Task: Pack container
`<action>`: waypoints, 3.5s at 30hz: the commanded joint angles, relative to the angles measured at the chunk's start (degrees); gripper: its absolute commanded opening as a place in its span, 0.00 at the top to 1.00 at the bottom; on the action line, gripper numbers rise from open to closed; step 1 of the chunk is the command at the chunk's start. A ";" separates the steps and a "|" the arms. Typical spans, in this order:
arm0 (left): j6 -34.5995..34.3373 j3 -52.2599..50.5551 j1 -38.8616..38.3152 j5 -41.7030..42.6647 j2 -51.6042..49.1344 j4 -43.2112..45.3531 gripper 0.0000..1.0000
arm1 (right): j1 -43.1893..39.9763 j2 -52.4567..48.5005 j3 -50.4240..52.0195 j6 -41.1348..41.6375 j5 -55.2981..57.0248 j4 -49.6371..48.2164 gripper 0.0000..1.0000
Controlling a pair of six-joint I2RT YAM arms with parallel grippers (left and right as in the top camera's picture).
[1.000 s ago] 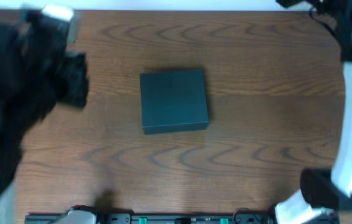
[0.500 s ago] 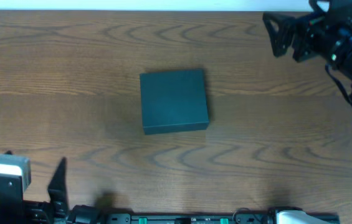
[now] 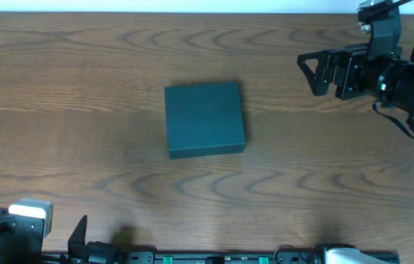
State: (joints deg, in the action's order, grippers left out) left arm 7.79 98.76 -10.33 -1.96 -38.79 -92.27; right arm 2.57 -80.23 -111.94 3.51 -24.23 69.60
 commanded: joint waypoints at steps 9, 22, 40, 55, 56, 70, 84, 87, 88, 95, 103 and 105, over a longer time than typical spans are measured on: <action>6.38 -0.09 0.22 -10.47 0.33 -4.31 0.05 | 0.24 -0.02 0.02 1.16 -0.83 0.15 0.01; 2.45 -29.88 10.69 -7.65 15.63 28.35 0.05 | 0.24 -0.02 0.02 1.16 -0.83 0.15 0.01; -10.84 -81.15 20.68 3.48 32.70 62.71 0.05 | 0.11 -0.02 0.02 1.16 -0.83 0.37 0.01; -12.13 -90.36 20.79 3.52 38.60 63.17 0.05 | 0.09 -0.02 0.02 1.16 -0.81 0.50 0.01; -12.11 -90.44 20.79 3.52 38.60 63.12 0.05 | 0.09 -0.02 0.02 1.16 -0.81 0.50 0.01; -9.49 -90.68 20.79 3.08 38.42 62.88 0.05 | 0.09 -0.02 0.02 1.16 -0.81 0.52 0.01; -9.49 -90.68 20.79 3.08 38.42 62.86 0.05 | 0.09 -0.02 0.02 1.16 -0.57 0.55 0.01; -9.49 -90.68 20.79 3.08 38.42 62.88 0.05 | 0.09 -0.02 0.02 -2.08 5.20 2.14 0.01; -9.49 -90.68 20.79 3.08 38.42 62.88 0.05 | 0.09 -0.02 0.02 -2.34 7.80 3.37 0.01; -9.49 -90.68 20.79 3.08 38.42 62.88 0.05 | 0.24 6.49 5.09 -10.05 16.65 2.01 0.01; -9.46 -90.68 20.79 3.08 38.42 62.88 0.05 | 0.24 27.74 31.15 -12.72 16.72 -17.11 0.01; -9.49 -90.68 20.79 3.08 38.42 62.88 0.05 | 0.24 33.55 39.04 -13.88 16.72 -21.33 0.01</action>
State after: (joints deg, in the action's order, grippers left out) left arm -2.68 8.93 10.09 1.15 -0.67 -29.47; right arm 2.57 -52.18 -81.36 -7.73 -8.45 50.74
